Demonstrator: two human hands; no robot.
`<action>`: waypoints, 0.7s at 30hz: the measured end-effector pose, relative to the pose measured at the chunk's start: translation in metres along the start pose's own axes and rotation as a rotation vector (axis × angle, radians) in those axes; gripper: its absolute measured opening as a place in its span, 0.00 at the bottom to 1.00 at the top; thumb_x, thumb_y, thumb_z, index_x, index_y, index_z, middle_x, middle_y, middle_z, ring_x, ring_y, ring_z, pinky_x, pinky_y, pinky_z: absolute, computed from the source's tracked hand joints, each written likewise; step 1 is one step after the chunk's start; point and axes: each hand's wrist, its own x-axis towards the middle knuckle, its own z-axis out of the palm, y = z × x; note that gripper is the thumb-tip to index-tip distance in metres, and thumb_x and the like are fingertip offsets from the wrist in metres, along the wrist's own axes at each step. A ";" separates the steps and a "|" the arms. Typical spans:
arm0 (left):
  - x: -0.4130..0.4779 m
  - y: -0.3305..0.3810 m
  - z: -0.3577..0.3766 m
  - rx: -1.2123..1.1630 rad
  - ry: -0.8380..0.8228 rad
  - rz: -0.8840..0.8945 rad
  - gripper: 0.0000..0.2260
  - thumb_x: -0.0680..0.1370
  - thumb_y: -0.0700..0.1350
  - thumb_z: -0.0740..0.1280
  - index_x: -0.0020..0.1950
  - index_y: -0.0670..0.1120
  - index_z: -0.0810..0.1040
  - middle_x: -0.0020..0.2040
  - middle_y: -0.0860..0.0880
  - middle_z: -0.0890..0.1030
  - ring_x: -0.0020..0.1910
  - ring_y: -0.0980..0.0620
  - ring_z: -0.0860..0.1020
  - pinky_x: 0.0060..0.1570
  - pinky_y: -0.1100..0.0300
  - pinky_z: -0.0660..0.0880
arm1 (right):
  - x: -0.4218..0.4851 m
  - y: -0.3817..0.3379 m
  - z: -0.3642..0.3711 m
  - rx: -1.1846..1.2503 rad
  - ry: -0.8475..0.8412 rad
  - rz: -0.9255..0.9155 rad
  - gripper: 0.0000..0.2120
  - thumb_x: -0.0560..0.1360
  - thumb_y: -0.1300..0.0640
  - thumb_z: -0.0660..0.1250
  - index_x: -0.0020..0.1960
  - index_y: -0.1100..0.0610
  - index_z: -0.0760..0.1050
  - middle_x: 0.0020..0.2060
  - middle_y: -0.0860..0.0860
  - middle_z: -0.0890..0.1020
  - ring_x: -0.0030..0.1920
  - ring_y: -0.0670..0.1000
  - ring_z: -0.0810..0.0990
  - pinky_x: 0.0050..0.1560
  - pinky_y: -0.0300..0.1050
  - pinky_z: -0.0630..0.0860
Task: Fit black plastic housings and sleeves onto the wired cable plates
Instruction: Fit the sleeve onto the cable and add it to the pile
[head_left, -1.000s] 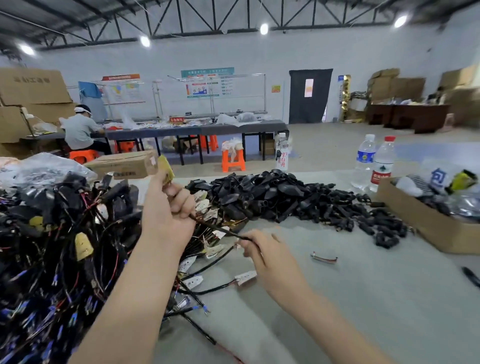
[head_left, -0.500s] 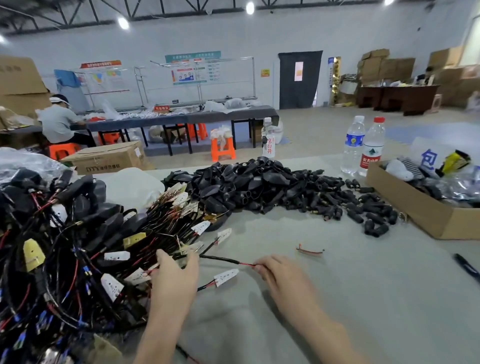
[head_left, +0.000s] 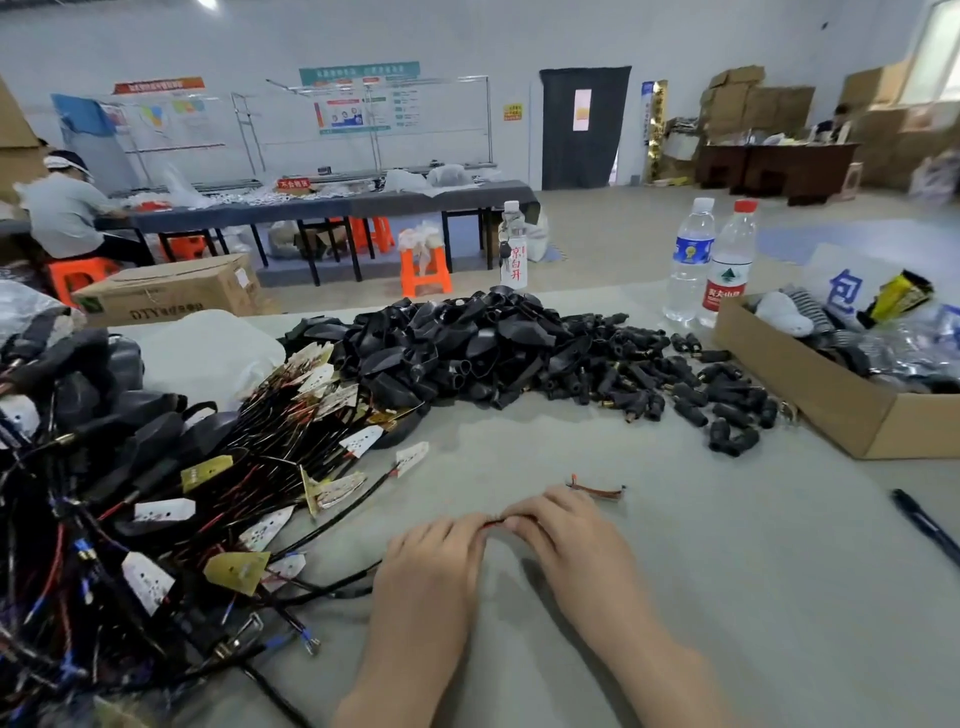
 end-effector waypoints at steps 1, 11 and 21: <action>0.000 -0.003 0.002 -0.068 0.007 -0.045 0.04 0.78 0.45 0.69 0.49 0.51 0.84 0.40 0.54 0.83 0.39 0.49 0.82 0.39 0.52 0.79 | 0.001 0.002 -0.001 0.030 0.010 0.017 0.07 0.80 0.47 0.63 0.51 0.44 0.80 0.46 0.38 0.76 0.53 0.41 0.72 0.51 0.36 0.69; 0.002 -0.012 0.003 -0.357 0.007 -0.175 0.06 0.82 0.48 0.63 0.52 0.54 0.80 0.34 0.59 0.74 0.41 0.51 0.75 0.42 0.53 0.71 | 0.003 0.008 -0.003 0.414 0.077 0.222 0.09 0.81 0.54 0.63 0.50 0.39 0.75 0.42 0.35 0.84 0.45 0.39 0.80 0.44 0.32 0.71; 0.003 -0.018 0.001 -0.476 -0.047 -0.231 0.08 0.82 0.48 0.64 0.54 0.57 0.82 0.33 0.62 0.77 0.42 0.56 0.75 0.45 0.56 0.73 | 0.007 -0.002 -0.008 0.682 0.128 0.315 0.04 0.77 0.51 0.69 0.49 0.42 0.81 0.42 0.45 0.85 0.40 0.45 0.82 0.41 0.36 0.76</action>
